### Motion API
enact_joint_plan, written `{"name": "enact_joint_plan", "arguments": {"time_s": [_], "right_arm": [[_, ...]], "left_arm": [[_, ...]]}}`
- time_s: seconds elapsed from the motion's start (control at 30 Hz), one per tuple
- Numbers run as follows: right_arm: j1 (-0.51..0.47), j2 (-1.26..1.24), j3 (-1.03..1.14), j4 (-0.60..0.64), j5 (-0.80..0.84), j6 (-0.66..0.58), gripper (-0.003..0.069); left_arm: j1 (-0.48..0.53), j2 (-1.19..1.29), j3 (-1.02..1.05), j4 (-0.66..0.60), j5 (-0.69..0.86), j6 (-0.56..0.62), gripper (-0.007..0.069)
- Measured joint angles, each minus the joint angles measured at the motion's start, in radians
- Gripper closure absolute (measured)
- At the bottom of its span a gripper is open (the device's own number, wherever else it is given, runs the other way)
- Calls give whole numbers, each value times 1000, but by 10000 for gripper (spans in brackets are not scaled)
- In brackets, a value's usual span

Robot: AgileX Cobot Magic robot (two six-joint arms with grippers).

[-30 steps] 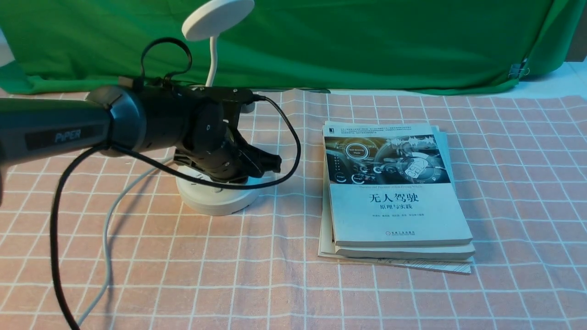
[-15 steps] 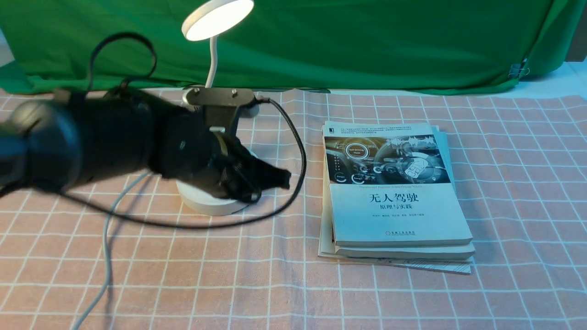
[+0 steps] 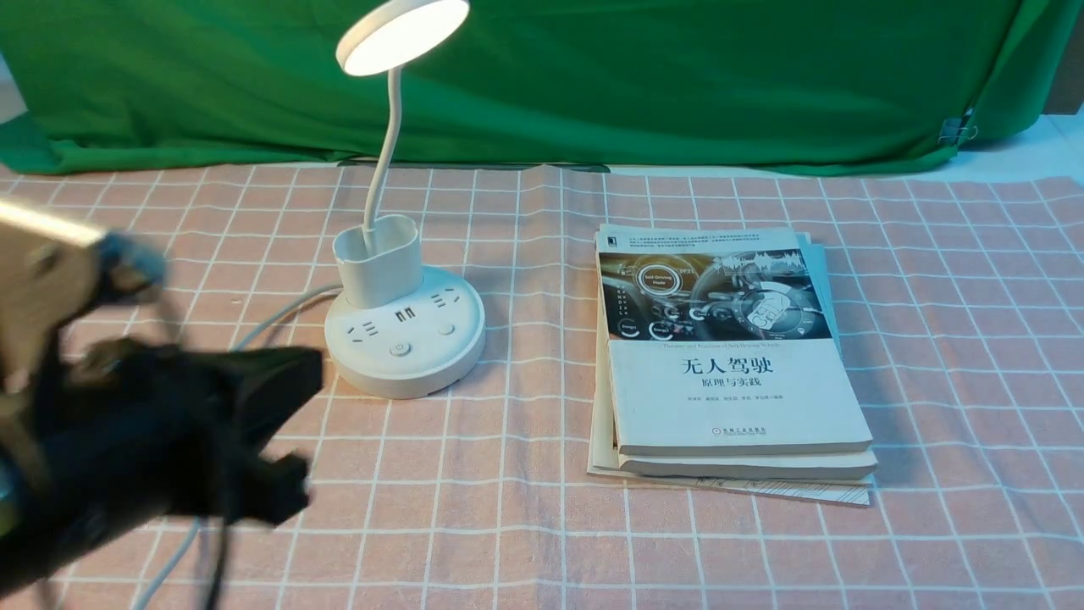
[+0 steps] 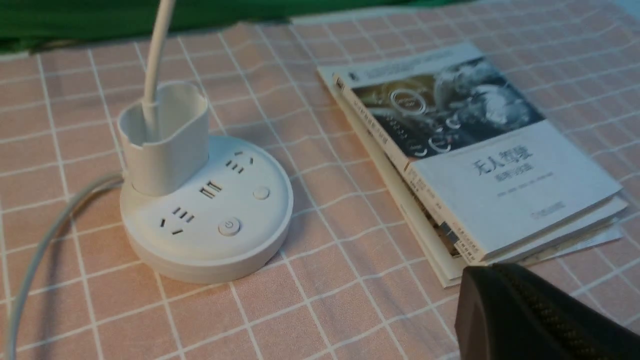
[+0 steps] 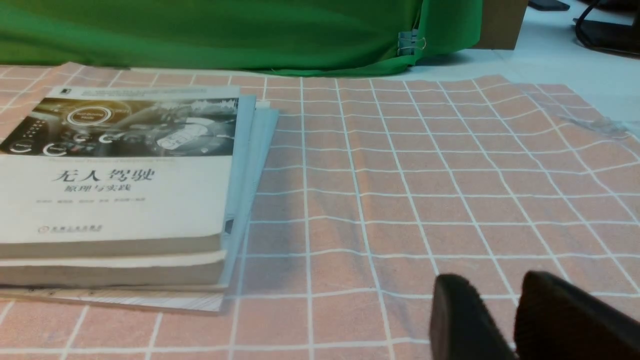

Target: Turn on the table lamp on the pink coffee tablecloth with your hand.

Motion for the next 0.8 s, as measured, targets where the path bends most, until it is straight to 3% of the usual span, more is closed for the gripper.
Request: {"name": "enact_joint_plan", "arguments": {"time_s": [0.33, 0.8], "right_arm": [[0, 0, 0, 0, 0, 0, 421], [0, 0, 0, 0, -1, 0, 421]], "left_arm": [[0, -453, 201, -21, 10, -25, 622], [17, -530, 264, 21, -25, -26, 622]]}}
